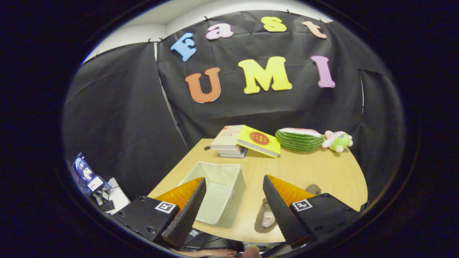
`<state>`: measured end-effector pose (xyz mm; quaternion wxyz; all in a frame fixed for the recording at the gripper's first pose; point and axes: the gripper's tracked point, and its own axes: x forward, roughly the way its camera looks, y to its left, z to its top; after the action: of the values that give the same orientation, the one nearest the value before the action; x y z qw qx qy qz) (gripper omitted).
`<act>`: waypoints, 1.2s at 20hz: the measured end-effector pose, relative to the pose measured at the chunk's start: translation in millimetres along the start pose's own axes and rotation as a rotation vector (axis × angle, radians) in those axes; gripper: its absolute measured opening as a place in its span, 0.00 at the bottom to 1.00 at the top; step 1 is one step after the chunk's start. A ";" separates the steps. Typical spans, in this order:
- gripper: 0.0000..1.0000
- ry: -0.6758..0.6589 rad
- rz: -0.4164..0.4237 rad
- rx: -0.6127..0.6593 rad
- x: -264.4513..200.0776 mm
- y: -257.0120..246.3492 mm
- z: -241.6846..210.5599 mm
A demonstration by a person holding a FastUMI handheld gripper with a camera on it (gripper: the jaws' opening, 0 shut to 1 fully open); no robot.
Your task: Open the storage box then place both shoes into the box .Put the left shoe in first, then the right shoe, with the right side of both shoes facing outward in a uniform manner.
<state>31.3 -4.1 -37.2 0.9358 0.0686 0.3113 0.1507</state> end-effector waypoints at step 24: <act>0.78 0.591 -0.019 0.289 129.3 -121.1 -202.5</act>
<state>36.5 -69.6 -298.1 0.7869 0.1512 0.5881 0.1096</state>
